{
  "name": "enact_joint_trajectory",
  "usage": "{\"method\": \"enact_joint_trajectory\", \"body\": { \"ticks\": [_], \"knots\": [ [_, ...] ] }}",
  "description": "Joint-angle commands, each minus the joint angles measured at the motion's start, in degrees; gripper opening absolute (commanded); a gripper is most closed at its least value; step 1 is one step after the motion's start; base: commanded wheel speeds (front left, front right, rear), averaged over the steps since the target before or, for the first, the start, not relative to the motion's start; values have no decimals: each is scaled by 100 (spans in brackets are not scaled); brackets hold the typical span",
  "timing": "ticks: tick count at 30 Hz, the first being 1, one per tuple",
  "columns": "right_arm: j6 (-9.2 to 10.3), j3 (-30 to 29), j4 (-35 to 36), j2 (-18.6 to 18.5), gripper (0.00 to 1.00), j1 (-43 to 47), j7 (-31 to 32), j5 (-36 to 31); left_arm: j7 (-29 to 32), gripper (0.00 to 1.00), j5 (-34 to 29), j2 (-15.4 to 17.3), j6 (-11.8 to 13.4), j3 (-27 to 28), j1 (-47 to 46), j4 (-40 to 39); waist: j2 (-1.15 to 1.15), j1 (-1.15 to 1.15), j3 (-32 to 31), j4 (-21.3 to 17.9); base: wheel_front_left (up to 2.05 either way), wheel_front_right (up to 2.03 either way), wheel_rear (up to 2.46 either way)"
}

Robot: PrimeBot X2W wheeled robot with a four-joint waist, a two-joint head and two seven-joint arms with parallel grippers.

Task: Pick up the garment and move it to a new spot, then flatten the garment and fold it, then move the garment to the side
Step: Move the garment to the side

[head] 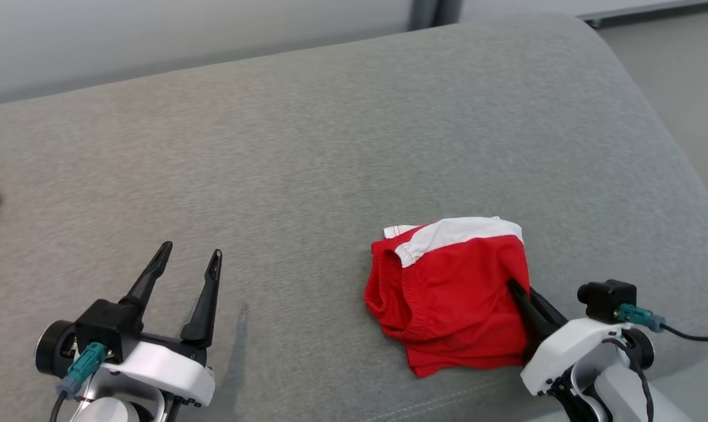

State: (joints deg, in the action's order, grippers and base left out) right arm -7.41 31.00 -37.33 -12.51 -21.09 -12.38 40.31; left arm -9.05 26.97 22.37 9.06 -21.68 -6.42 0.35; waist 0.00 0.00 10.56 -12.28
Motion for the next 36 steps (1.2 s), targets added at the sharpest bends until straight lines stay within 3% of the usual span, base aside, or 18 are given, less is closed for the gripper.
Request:
{"method": "enact_joint_trajectory", "body": {
  "ticks": [1, 9, 17, 23, 36],
  "knots": [
    [-8, 108, 115, -41, 0, -215, -100, 41, 25, 100, -83, 171, 53, 222, -330, -198, 0, 0, 142, -406, 0, 0, 0],
    [-8, 509, 27, -253, 0, -1195, -99, -64, 207, 100, -174, 271, 103, 207, -588, -382, 0, 0, 483, -589, 0, 0, 0],
    [-8, 778, -569, -919, 0, -2506, -106, 30, 278, 100, -270, 162, -31, 12, -1171, -389, 0, 0, 915, -319, 0, 0, 0],
    [-8, 797, -1224, -1447, 0, -2815, -167, 211, 311, 100, -368, 155, -138, -106, -1536, -337, 0, 0, 1204, -348, 0, 0, 0],
    [-8, 993, -1943, -1775, 0, -3504, -247, 542, 574, 100, -569, 237, -314, -335, -2146, -365, 0, 0, 1752, -401, 0, 0, 0]
  ]
}}
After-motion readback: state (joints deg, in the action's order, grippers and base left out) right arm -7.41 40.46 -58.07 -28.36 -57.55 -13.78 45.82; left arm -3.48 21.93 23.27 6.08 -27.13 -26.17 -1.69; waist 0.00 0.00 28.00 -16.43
